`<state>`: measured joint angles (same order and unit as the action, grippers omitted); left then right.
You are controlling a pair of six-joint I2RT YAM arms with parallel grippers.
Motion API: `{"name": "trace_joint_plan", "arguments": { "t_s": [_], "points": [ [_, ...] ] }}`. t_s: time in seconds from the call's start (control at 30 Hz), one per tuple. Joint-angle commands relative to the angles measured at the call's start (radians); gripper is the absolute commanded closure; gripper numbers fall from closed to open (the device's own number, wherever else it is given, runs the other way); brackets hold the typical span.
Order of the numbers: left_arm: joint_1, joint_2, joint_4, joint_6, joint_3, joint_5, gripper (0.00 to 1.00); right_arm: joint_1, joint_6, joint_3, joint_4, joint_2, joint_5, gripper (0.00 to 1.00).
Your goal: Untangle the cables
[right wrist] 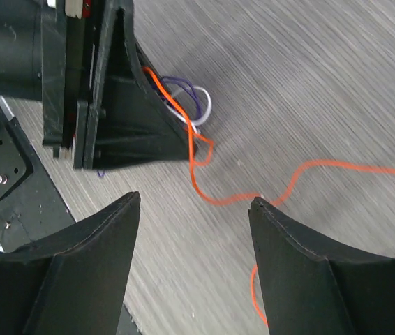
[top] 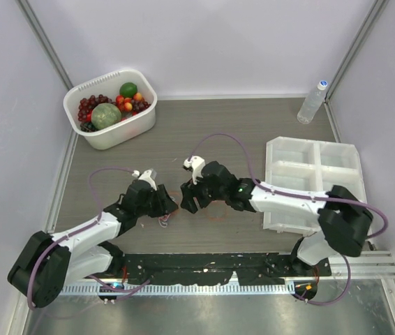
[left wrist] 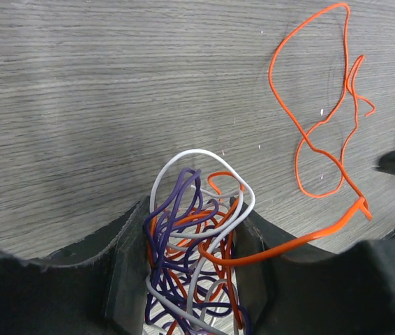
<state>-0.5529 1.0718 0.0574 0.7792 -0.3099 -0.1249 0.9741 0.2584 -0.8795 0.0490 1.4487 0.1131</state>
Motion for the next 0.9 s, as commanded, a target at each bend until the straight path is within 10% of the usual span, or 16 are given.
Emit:
{"name": "trace_joint_plan", "arguments": {
  "t_s": [0.0,0.13,0.33,0.53,0.87],
  "points": [
    [0.005,-0.038,0.058,-0.006,0.011,-0.016,0.51,0.005,-0.096,-0.105,-0.136,0.099,0.116,0.31],
    [0.007,-0.044,0.065,-0.006,0.017,-0.018,0.50,0.006,-0.108,-0.150,-0.150,0.173,0.059,0.38],
    [0.005,-0.056,0.074,-0.011,0.023,-0.031,0.45,0.009,-0.050,-0.104,-0.173,0.116,-0.061,0.99],
    [0.005,-0.180,0.098,-0.020,0.071,-0.070,0.11,0.014,0.074,0.036,-0.215,0.001,-0.018,0.99],
    [0.004,-0.685,-0.001,0.009,0.160,0.025,0.26,0.014,0.159,0.097,-0.239,-0.086,0.028,0.99]
  ]
}}
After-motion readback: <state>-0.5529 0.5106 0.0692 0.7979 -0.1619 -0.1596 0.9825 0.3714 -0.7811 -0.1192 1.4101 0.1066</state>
